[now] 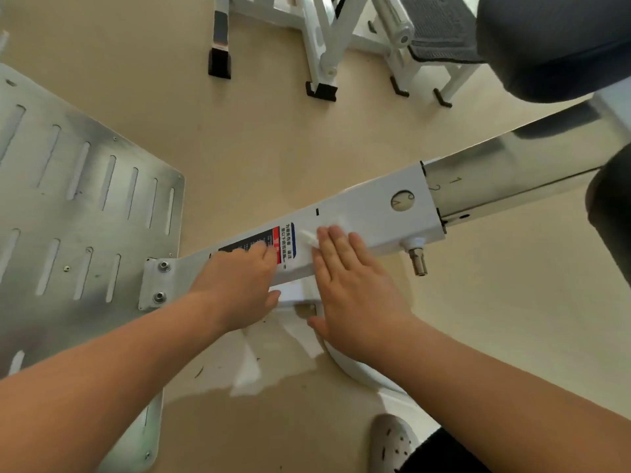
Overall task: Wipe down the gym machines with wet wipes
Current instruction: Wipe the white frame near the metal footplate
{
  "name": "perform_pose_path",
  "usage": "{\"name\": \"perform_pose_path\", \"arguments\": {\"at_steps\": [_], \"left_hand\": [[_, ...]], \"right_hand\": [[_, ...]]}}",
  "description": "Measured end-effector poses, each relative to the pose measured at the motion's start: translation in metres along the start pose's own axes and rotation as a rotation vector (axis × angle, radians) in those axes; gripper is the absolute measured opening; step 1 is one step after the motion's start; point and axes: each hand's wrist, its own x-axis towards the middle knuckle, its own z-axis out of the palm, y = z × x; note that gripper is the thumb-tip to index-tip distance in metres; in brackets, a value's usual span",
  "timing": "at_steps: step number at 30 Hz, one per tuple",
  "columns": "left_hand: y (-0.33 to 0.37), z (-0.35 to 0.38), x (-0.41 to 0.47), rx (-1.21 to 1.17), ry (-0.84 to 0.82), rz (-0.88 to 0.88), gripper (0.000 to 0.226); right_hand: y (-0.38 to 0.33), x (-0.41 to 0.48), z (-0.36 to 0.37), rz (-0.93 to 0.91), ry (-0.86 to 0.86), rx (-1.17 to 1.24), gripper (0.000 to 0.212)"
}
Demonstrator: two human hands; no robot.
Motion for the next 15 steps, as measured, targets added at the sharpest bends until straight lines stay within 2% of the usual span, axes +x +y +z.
{"name": "perform_pose_path", "arguments": {"at_steps": [3,6,11,15], "left_hand": [[0.009,0.004,0.002,-0.067,-0.015,0.02,0.089],[0.011,0.003,-0.011,-0.123,-0.038,0.054,0.096],[-0.004,-0.003,-0.024,-0.161,-0.085,0.061,0.102],[0.008,-0.022,-0.015,-0.237,-0.086,0.014,0.104]], "right_hand": [[0.002,-0.007,0.004,0.016,0.032,0.025,0.092],[0.016,-0.01,-0.005,0.077,0.019,-0.005,0.097],[0.06,-0.012,-0.019,0.265,0.1,0.052,0.101],[0.041,-0.024,-0.007,0.127,0.108,0.004,0.099]]}}
